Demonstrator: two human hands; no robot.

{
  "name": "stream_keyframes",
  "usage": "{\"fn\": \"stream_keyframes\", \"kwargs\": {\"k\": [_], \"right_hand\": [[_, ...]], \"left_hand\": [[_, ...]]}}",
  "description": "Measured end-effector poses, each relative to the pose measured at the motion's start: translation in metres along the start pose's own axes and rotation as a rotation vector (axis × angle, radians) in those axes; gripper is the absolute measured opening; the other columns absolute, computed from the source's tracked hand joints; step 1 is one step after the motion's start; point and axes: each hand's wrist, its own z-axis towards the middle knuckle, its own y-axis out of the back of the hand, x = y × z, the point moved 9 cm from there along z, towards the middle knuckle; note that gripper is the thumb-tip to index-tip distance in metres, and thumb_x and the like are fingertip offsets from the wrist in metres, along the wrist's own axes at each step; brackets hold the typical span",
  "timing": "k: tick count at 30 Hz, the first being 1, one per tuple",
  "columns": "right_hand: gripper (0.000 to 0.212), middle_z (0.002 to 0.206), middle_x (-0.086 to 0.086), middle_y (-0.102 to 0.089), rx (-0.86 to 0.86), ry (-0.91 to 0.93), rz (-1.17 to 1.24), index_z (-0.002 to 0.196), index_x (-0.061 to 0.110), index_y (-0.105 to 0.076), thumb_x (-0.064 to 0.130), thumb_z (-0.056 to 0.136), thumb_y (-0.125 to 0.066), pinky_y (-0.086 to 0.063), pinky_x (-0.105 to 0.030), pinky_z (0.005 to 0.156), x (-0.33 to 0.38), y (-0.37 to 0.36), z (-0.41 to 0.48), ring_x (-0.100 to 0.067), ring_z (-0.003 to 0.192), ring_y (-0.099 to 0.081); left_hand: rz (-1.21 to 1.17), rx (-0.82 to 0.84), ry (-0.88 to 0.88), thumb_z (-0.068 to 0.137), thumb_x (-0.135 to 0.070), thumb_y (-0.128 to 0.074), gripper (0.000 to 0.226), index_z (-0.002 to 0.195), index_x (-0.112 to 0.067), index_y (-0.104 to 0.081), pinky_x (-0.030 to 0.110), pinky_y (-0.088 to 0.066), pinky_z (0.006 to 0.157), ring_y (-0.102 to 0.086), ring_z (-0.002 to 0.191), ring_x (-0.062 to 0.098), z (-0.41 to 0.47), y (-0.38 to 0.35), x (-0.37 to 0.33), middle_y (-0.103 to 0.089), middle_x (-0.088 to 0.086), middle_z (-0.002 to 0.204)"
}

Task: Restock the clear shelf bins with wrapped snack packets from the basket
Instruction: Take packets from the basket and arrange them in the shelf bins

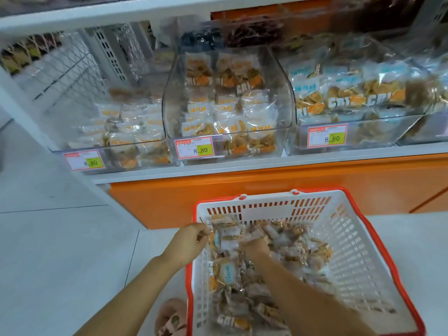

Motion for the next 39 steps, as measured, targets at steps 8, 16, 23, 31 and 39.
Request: {"fn": "stream_keyframes", "kwargs": {"k": [8, 16, 23, 31, 39], "right_hand": [[0.004, 0.091, -0.004, -0.068, -0.270, 0.608, -0.294, 0.084, 0.013, -0.062, 0.011, 0.088, -0.064, -0.055, -0.030, 0.074, 0.076, 0.090, -0.074, -0.016, 0.080, -0.060], [0.054, 0.119, -0.001, -0.059, -0.443, 1.236, -0.799, 0.102, 0.020, -0.055, 0.003, 0.059, -0.083, -0.051, -0.021, 0.059, 0.098, 0.191, -0.182, -0.017, 0.091, -0.064], [0.022, 0.092, 0.010, -0.068, -0.197, 0.713, 0.077, 0.106, 0.029, -0.060, 0.026, 0.086, -0.069, -0.052, -0.023, 0.071, 0.082, 0.279, -0.155, -0.004, 0.079, -0.063], [0.015, 0.054, 0.010, -0.065, 0.028, 0.687, 0.220, 0.071, 0.019, -0.066, 0.018, 0.086, -0.071, -0.043, -0.010, 0.054, 0.191, 0.248, -0.153, 0.002, 0.050, -0.058], [0.016, 0.070, -0.007, -0.063, -0.317, 0.672, 0.378, 0.072, 0.008, -0.067, 0.017, 0.085, -0.072, -0.045, -0.020, 0.049, 0.326, 0.274, -0.062, -0.004, 0.046, -0.057]], "left_hand": [[-1.141, 0.386, 0.519, 0.091, -0.055, -0.050, 0.062, 0.112, 0.003, -0.058, 0.035, -0.056, 0.084, -0.066, 0.103, 0.032, -0.015, -0.043, -0.038, -0.066, 0.022, 0.109], [-1.252, 0.295, 0.101, 0.076, -0.015, -0.065, 0.039, 0.113, -0.003, -0.063, 0.035, -0.056, 0.085, -0.067, 0.096, 0.021, -0.001, 0.006, -0.147, -0.070, 0.012, 0.108], [-0.881, 0.080, -0.176, 0.066, -0.043, -0.083, 0.058, 0.114, -0.015, -0.064, 0.044, -0.047, 0.098, -0.064, 0.110, 0.025, 0.009, 0.058, -0.193, -0.071, 0.005, 0.112], [-0.801, -0.304, -0.253, 0.077, -0.023, -0.072, 0.037, 0.109, -0.008, -0.062, 0.012, -0.047, 0.056, -0.065, 0.069, 0.002, 0.009, 0.154, -0.197, -0.069, 0.007, 0.099], [-0.135, -0.868, -0.079, 0.090, -0.022, -0.061, 0.047, 0.134, -0.010, -0.051, 0.037, -0.043, 0.098, -0.054, 0.114, 0.028, 0.014, 0.267, -0.121, -0.053, 0.011, 0.128]]}}
